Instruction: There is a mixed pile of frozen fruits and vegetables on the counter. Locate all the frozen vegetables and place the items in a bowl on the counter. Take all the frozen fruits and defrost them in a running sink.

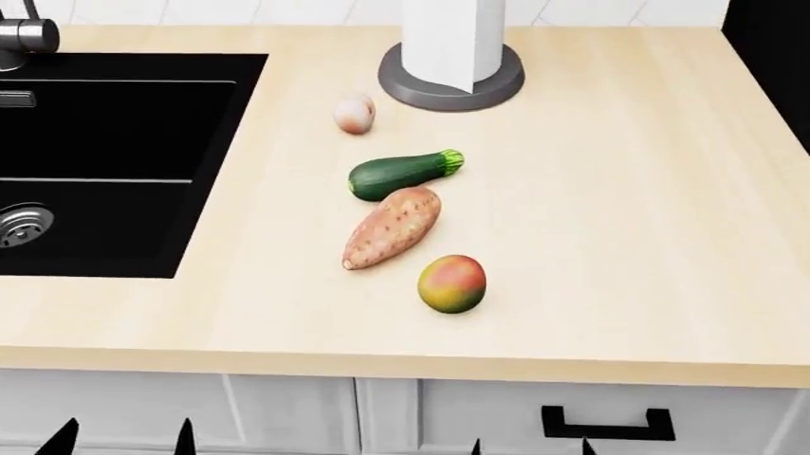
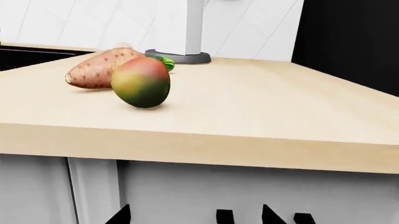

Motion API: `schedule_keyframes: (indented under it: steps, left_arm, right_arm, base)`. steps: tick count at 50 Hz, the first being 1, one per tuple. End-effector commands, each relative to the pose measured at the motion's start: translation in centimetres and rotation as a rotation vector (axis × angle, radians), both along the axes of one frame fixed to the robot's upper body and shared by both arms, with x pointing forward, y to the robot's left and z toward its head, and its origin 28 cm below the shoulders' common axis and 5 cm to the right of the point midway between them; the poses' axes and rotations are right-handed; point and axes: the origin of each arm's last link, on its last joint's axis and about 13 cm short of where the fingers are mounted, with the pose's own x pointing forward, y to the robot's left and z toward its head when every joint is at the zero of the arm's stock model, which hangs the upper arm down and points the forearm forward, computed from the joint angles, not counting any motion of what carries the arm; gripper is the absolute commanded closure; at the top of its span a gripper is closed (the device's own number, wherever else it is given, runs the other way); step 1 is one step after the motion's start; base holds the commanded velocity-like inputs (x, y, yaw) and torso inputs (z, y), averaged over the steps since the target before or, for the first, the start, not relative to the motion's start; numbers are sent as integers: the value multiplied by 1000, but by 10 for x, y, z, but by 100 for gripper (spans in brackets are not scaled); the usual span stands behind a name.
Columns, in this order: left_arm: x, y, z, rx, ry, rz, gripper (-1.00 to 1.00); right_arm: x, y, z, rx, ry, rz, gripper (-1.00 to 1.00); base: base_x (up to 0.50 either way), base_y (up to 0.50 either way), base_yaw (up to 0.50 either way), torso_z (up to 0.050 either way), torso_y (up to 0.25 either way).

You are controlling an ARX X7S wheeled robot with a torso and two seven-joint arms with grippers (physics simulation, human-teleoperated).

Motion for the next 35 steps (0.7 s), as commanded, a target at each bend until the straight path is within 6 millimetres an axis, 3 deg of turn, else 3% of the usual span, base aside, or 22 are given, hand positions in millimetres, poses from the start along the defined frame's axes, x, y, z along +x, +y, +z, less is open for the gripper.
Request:
schedule_keyframes:
  steps: [1, 4, 10, 17, 25, 28, 29, 30, 35]
  left_arm:
    - [-6, 2, 46, -69, 51, -39, -100]
    - [-9, 6, 94, -4, -50, -54, -100]
    - [-10, 12, 132, 24, -41, -87, -100]
    - [-12, 20, 172, 63, -41, -113, -100]
    - [-12, 21, 171, 147, 64, -210, -100]
    - [-8, 19, 169, 105, 60, -184, -100]
    - [-15, 27, 174, 76, 34, -153, -100]
    - [-17, 28, 176, 78, 27, -131, -100]
    - [-22, 31, 176, 74, 27, -104, -100]
  right_arm:
    - [-2, 1, 56, 24, -67, -11, -100]
    - [-5, -8, 102, -5, -118, -47, -100]
    - [-17, -17, 168, -33, -189, -50, -100]
    - [-20, -28, 204, -75, -207, -44, -100]
    - [-26, -44, 214, -105, -155, -45, -100]
    - [-33, -50, 214, -93, -136, -58, -100]
    - [-33, -50, 214, -93, -134, -58, -100]
    - [-32, -47, 214, 15, -136, 0, -100]
    - [-37, -50, 215, -32, -127, -35, -100]
  base:
    - [0, 0, 0, 0, 0]
    - [0, 0, 0, 0, 0]
    - [0, 0, 0, 0, 0]
    - [0, 0, 0, 0, 0]
    - [0, 0, 0, 0, 0]
    - [0, 0, 0, 0, 0]
    - [0, 0, 0, 0, 0]
    - [0, 0, 0, 0, 0]
    - [0, 0, 0, 0, 0]
